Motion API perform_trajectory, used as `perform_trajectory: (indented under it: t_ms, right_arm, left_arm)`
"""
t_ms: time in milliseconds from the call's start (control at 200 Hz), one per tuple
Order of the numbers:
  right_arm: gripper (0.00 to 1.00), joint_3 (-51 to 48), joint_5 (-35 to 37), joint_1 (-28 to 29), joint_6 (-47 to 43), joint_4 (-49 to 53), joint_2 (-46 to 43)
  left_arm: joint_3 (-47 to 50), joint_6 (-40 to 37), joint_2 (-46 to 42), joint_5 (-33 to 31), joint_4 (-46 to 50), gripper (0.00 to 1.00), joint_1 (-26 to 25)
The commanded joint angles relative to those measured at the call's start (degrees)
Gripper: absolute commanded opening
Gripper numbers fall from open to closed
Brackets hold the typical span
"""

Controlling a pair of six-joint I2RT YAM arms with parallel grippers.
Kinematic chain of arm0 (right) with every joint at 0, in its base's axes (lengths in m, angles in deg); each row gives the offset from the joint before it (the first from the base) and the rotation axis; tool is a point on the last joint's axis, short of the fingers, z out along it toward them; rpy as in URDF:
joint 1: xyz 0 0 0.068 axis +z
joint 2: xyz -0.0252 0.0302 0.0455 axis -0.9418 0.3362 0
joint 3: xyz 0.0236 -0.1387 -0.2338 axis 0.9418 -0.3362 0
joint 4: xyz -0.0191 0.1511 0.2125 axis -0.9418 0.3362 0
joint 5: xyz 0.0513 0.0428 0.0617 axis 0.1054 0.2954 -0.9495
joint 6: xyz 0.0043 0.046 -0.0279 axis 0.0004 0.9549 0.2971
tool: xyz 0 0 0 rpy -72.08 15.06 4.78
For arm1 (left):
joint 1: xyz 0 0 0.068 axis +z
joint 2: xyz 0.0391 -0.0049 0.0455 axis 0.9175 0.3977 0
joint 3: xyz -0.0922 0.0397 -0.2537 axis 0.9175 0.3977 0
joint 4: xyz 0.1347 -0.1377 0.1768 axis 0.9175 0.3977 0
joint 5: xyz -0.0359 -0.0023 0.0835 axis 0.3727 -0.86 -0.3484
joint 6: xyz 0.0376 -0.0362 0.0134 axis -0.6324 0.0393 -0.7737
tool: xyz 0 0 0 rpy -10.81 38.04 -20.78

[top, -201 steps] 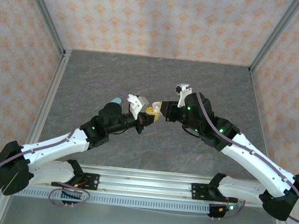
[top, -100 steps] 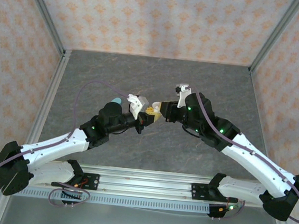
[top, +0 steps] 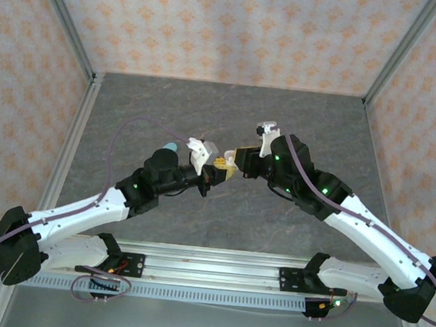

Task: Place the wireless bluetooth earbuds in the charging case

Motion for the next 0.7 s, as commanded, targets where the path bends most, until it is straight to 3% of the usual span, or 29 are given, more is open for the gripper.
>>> perform_trajectory:
  t_ms: [0,691]
  right_arm:
    - [0.20,1.0,0.1,0.4,-1.0,1.6,0.1]
    - [0.20,1.8,-3.8,0.4,-2.9,4.4,-0.7]
  left_arm:
    - [-2.7,0.2,-1.0,0.8,-1.1,0.00,-0.3]
    - [-2.6,-0.5,-2.2,-0.1,-0.1,0.00,-0.4]
